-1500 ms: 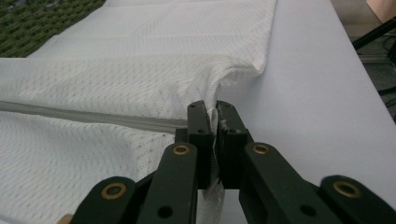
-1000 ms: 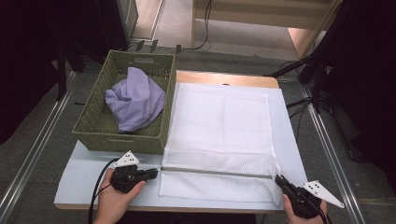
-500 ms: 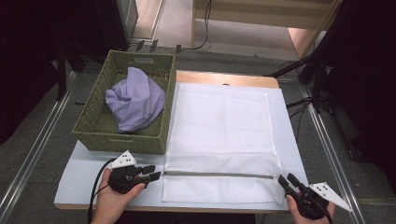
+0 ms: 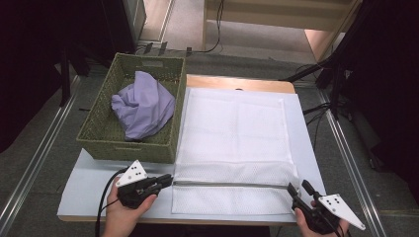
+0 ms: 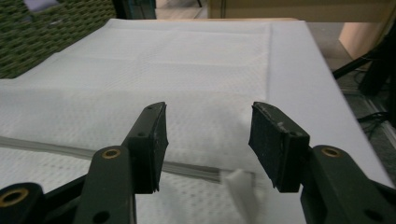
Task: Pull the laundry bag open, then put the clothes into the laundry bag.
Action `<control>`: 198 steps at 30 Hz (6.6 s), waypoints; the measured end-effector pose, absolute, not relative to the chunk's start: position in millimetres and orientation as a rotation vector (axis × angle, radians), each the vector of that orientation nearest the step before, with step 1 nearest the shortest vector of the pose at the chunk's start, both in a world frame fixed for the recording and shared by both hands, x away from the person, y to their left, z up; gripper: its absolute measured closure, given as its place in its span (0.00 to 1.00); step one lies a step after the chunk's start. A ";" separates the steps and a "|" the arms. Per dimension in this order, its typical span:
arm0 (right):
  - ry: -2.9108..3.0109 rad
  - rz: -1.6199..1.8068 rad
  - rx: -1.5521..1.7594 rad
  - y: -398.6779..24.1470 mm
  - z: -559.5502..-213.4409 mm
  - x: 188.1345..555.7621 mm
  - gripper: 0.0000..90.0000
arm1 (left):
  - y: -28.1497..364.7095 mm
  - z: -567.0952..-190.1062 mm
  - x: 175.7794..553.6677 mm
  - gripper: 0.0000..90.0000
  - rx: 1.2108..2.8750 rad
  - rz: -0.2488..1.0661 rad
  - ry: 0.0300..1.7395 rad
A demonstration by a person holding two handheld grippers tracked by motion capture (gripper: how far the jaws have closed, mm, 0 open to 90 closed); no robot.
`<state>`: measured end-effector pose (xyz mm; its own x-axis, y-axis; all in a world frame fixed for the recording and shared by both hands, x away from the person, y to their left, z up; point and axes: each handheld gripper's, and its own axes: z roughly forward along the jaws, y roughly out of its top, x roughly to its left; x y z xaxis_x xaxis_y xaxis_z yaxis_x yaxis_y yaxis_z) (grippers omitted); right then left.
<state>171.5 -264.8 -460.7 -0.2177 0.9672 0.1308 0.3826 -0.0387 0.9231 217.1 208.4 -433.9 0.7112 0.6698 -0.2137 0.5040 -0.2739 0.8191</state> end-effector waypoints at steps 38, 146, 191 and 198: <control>2.365 1.145 1.095 -132.7 -484.3 249.5 0.52 | 118.1 -480.8 223.2 1.00 2.154 0.023 0.772; 1.992 1.372 1.190 -162.3 -441.4 259.0 1.00 | 124.4 -483.2 230.4 0.99 2.097 -0.100 0.817; 2.044 1.360 1.205 -163.5 -451.7 262.0 1.00 | 159.8 -372.0 272.4 0.00 1.882 0.239 0.790; 2.045 1.360 1.204 -163.6 -452.4 262.3 1.00 | 169.1 -365.8 283.3 0.00 1.866 0.274 0.821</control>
<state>262.3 -163.6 -452.4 -0.5468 0.8280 0.1240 0.4343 0.1539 0.8875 283.3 169.1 -365.8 0.7400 0.6492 -0.1759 0.4138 -0.2331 0.8800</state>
